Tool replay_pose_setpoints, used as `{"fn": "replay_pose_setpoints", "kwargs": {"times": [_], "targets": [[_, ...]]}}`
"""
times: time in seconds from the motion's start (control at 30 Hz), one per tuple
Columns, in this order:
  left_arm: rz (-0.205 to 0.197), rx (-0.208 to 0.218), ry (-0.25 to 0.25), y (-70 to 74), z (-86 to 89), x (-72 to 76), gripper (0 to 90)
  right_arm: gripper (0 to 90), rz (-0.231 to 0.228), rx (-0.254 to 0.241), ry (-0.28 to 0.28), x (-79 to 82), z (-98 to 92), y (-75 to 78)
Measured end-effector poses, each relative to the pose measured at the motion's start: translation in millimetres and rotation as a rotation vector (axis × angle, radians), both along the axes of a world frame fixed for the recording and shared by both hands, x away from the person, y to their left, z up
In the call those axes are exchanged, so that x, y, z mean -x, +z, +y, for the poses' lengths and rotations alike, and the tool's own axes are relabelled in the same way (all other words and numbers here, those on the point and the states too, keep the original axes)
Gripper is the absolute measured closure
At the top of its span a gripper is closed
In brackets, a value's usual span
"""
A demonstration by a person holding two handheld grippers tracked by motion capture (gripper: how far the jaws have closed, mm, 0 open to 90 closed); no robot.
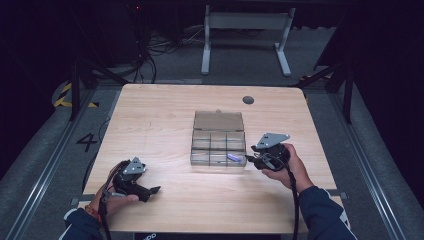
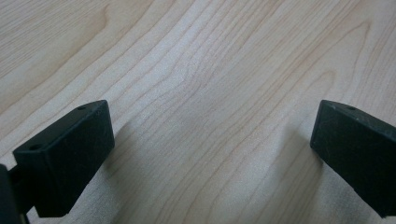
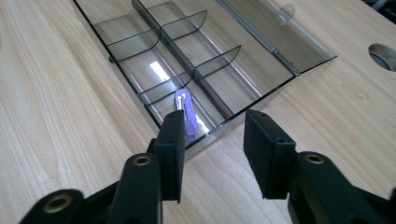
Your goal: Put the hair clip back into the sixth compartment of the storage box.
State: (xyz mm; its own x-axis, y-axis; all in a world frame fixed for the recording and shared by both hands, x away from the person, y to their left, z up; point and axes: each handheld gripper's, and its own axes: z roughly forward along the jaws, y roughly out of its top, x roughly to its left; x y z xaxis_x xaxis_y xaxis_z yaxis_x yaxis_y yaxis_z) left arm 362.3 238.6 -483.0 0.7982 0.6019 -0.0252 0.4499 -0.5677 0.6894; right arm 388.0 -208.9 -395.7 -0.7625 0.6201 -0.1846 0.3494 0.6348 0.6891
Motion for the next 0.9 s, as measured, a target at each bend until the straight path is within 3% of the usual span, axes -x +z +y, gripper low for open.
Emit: {"fn": "replay_pose_setpoints", "kwargs": {"times": [0.27,0.73,0.9], "targets": [[0.000,-0.003,0.000,0.2,-0.1,-0.5,0.2,47.1,-0.004,0.021,-0.020,5.4,-3.1,1.1],[0.000,-0.003,0.000,0.2,-0.1,-0.5,0.2,41.6,-0.002,0.052,-0.025,14.4,-9.6,0.3],[-0.001,-0.004,-0.001,0.2,-0.1,-0.5,0.2,38.3,0.002,0.106,-0.021,18.9,-12.6,-4.2]]}}
